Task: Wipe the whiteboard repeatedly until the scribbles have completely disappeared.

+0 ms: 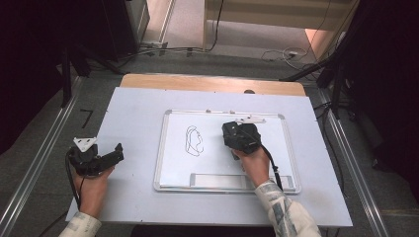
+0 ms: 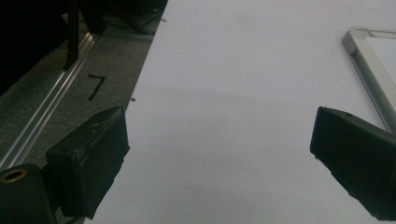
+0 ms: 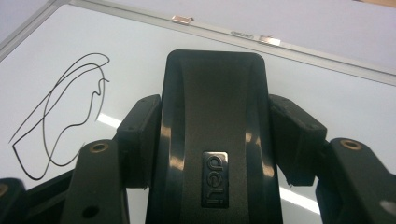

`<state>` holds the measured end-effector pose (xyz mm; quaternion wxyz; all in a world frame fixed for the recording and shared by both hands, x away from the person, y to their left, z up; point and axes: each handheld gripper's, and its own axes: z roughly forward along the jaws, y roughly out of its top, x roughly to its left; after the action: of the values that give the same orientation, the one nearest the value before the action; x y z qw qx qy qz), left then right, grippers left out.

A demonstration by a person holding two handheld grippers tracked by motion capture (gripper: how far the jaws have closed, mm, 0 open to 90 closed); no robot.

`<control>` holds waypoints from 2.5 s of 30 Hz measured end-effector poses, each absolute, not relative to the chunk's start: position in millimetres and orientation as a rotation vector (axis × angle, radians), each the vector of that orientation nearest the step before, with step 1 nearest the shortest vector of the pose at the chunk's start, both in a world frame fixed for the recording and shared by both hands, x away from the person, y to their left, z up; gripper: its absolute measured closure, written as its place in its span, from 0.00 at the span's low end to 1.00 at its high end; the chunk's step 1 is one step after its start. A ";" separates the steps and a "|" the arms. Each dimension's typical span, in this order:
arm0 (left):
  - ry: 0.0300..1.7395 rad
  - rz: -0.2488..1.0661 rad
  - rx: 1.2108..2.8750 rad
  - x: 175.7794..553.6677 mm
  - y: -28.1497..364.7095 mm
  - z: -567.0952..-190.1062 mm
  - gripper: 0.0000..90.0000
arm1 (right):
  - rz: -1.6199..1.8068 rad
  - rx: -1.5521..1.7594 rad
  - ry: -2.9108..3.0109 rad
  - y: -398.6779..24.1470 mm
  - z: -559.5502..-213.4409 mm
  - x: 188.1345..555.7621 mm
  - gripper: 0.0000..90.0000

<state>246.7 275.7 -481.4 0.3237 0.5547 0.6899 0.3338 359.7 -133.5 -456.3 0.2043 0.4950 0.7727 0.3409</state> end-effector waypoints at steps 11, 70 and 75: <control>1.802 0.873 1.455 247.3 274.1 -481.2 0.06 | 0.961 1.349 2.191 -110.1 -460.4 358.8 0.42; 1.787 0.863 1.466 247.0 273.2 -480.6 0.06 | 0.901 1.280 2.265 -62.5 -483.8 348.7 0.42; 1.785 0.863 1.469 247.4 273.4 -481.0 0.06 | 0.903 1.287 2.255 -61.3 -483.9 347.9 0.42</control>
<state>247.4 273.4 -481.0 0.3306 0.5619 0.6828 0.3300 347.9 -61.3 -483.9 0.1953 0.4592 0.8045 0.3222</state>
